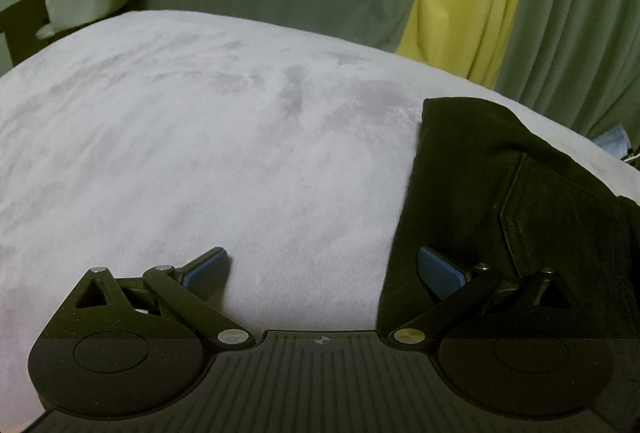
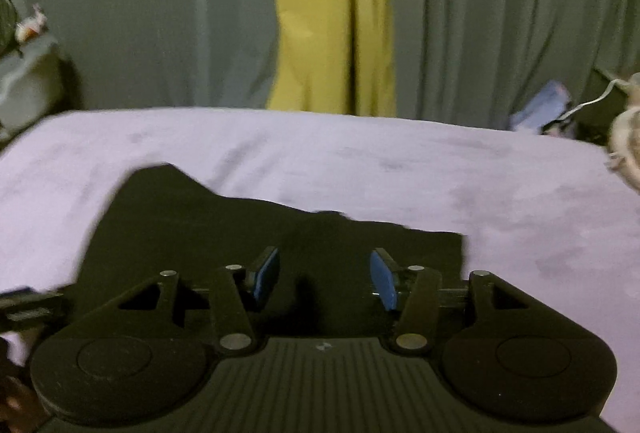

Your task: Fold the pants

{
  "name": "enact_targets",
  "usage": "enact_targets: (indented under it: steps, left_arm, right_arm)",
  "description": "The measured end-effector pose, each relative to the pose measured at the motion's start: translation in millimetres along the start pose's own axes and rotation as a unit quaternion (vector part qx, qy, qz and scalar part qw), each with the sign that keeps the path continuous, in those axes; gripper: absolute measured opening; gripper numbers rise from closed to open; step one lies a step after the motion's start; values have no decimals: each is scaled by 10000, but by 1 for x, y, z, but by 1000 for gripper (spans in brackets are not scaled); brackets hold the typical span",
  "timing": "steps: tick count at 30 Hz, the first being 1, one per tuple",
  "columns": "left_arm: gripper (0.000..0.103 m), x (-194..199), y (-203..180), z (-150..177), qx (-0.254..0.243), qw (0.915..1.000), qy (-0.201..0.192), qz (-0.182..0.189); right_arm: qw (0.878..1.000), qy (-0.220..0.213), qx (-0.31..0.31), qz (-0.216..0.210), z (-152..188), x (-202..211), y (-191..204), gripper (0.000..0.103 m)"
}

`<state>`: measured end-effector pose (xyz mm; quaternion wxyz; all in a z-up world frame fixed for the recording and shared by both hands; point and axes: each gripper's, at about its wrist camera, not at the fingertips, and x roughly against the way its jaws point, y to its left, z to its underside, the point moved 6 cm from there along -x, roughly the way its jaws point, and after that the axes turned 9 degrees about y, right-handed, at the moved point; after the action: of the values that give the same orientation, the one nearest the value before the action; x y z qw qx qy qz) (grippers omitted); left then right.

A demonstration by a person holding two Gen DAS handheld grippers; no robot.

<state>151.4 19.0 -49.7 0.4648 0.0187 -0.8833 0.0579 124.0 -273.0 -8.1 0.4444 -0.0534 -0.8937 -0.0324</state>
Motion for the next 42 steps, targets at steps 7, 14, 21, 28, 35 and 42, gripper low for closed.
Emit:
enact_targets:
  steps: [7,14,21,28,35,42]
  left_arm:
    - [103,0,-1,0,-61,10000,-38,24]
    - [103,3,6,0,218,9996,54,187]
    - [103,7,1,0,31,9999,-77,66]
    - [103,23,0,0,-154,9989,-297,318]
    - [103,17,12,-11,318,9839,102,1757]
    - [103,-17,8,-12,797,9424,1224,3008]
  right_arm:
    - [9982,304,359,359,14,-44,2,55]
    - [9999,35,60,-90,16,-4,-5,62]
    - [9988,58,-264,-417,77,47,-16,73]
    - [9843,446,-1414,-956,102,33,-64,86]
    - [9461,867,-2248,-2165,108,5,-96,99]
    - [8408,1027,-3937,-3572,118,-31,-149,99]
